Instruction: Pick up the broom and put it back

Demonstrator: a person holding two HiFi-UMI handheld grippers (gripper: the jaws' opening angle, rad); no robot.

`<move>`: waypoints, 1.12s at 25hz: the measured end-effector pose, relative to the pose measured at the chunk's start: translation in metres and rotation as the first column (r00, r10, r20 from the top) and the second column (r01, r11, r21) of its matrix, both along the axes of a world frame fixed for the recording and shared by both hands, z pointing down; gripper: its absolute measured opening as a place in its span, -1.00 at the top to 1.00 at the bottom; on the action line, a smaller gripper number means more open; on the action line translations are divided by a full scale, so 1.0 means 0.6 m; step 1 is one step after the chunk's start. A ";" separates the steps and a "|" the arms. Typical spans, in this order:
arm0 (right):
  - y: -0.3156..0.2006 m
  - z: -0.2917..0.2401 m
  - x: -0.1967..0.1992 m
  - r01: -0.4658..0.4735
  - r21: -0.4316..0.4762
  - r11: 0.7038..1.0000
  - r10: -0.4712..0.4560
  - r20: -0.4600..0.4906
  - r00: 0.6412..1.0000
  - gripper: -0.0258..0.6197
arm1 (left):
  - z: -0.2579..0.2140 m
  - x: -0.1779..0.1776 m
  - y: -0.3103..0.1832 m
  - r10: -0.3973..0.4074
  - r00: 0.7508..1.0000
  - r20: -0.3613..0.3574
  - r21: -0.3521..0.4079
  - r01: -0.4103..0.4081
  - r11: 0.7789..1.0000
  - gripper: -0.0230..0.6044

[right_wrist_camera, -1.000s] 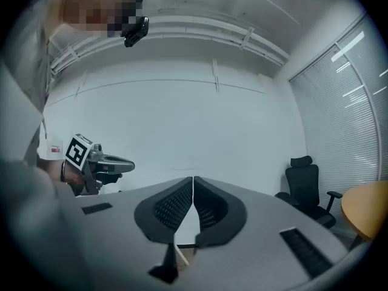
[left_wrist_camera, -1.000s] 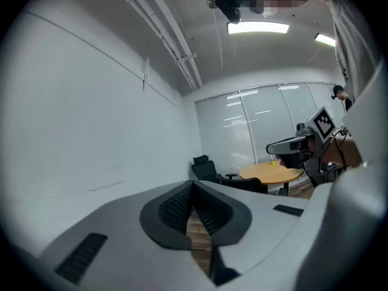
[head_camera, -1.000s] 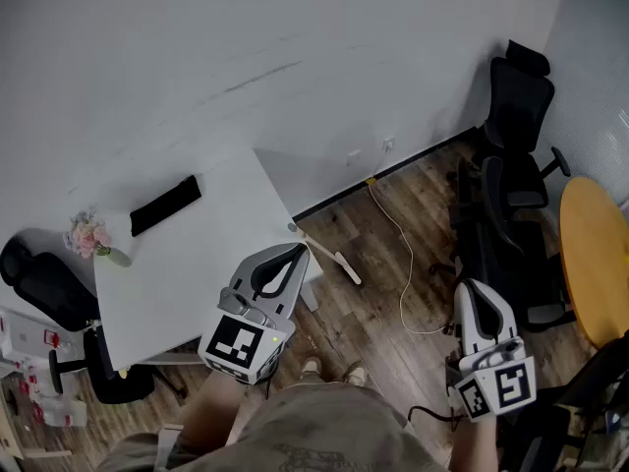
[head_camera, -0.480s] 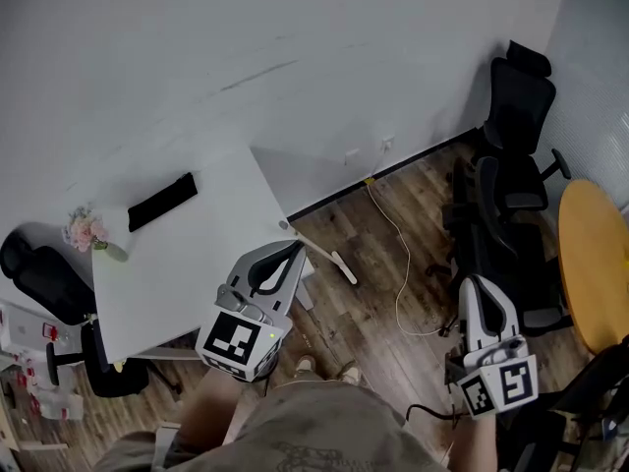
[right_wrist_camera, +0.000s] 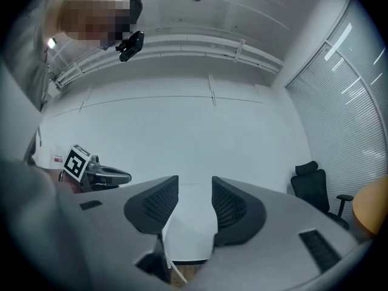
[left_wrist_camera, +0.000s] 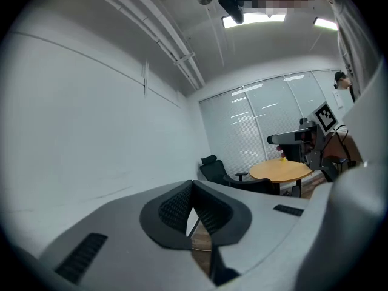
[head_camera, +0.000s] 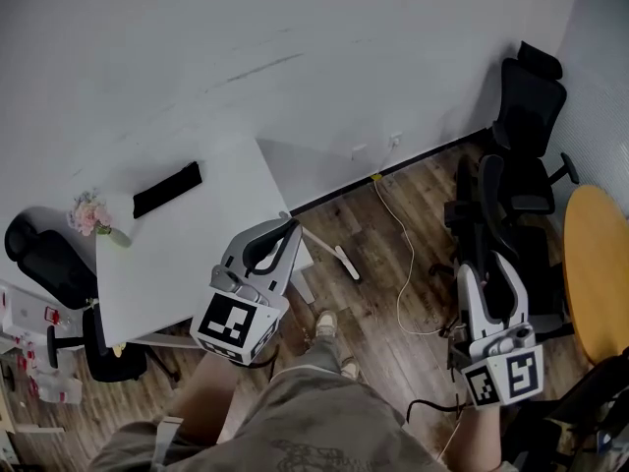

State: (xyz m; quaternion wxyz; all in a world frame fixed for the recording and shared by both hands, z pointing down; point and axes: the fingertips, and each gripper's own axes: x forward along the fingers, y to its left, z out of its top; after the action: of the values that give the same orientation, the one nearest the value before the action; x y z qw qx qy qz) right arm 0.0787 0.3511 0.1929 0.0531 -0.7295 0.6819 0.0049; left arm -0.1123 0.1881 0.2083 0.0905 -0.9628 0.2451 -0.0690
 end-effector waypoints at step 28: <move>-0.486 0.279 -0.014 0.460 -0.375 0.805 -0.502 -0.019 0.865 0.16 | 0.196 0.050 -0.376 -0.126 0.982 0.140 -0.200 0.153 0.968 0.87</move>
State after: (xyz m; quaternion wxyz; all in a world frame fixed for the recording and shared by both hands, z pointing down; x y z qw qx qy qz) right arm 0.0704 0.0593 0.3601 -0.1212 -0.5282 0.8356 -0.0902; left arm -0.0821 -0.0375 0.3261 -0.0016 -0.9410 0.2976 -0.1614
